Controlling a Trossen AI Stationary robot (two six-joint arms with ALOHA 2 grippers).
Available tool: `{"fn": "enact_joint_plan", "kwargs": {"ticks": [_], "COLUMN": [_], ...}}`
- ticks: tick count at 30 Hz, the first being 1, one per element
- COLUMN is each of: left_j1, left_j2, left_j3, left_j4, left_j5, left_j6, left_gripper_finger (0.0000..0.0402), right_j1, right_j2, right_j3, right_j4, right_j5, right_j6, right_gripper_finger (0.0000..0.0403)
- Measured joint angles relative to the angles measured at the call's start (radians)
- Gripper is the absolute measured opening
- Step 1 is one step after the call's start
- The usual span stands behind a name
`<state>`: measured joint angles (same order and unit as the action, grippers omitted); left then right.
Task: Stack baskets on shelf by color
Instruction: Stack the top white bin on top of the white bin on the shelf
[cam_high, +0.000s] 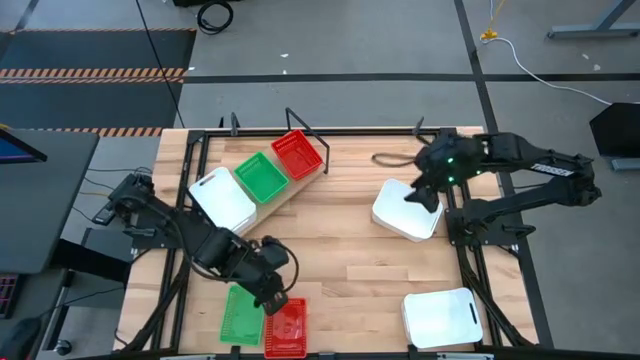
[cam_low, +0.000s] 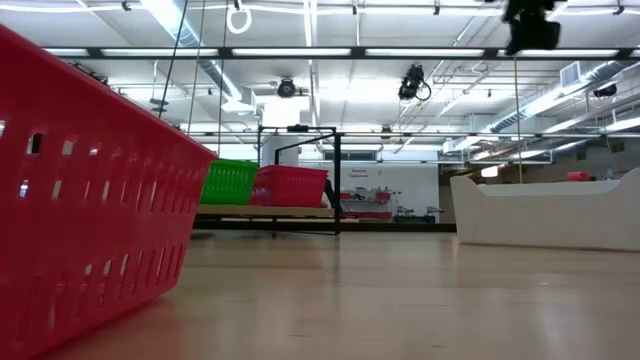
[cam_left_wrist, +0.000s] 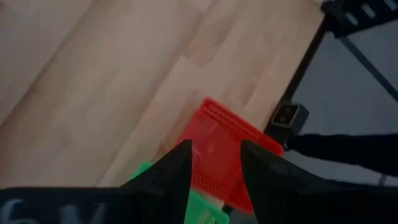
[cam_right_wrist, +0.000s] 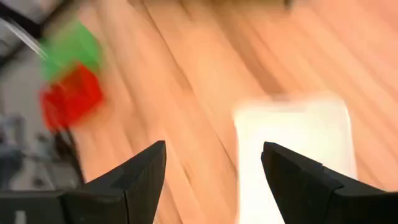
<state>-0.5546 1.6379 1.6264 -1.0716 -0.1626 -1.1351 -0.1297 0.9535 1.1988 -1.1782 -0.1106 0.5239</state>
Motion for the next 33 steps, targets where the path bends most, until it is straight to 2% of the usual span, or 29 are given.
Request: {"fn": "enact_joint_plan", "kwargs": {"ticks": [4, 7, 14, 22, 28, 33], "left_j1": [0.075, 0.15, 0.294, 0.371, 0.391, 0.39], "left_j2": [0.0, 0.0, 0.0, 0.0, 0.0, 0.0], "left_j3": [0.0, 0.0, 0.0, 0.019, 0.019, 0.019], "left_j4": [0.03, 0.079, 0.212, 0.193, 0.191, 0.216], "left_j5": [-0.025, -0.059, -0.061, -0.062, -0.063, -0.062], "left_j6": [0.071, 0.151, 0.462, 0.79, 0.907, 0.946], "left_gripper_finger": [0.0142, 0.0141, 0.0132, 0.0129, 0.013, 0.013], "right_j1": [0.015, 0.032, 0.076, 0.174, 0.23, 0.25], "right_j2": [0.062, 0.091, 0.093, 0.067, 0.08, 0.111], "right_j3": [-0.001, -0.027, -0.127, -0.23, -0.287, -0.339], "right_j4": [-0.208, -0.279, -0.241, -0.238, -0.228, -0.197], "right_j5": [0.069, 0.132, 0.091, 0.084, 0.083, 0.076], "right_j6": [0.14, 0.272, 0.548, 0.948, 1.194, 1.317], "right_gripper_finger": [0.0268, 0.0268, 0.0268, 0.0268, 0.0268, 0.0268]}}
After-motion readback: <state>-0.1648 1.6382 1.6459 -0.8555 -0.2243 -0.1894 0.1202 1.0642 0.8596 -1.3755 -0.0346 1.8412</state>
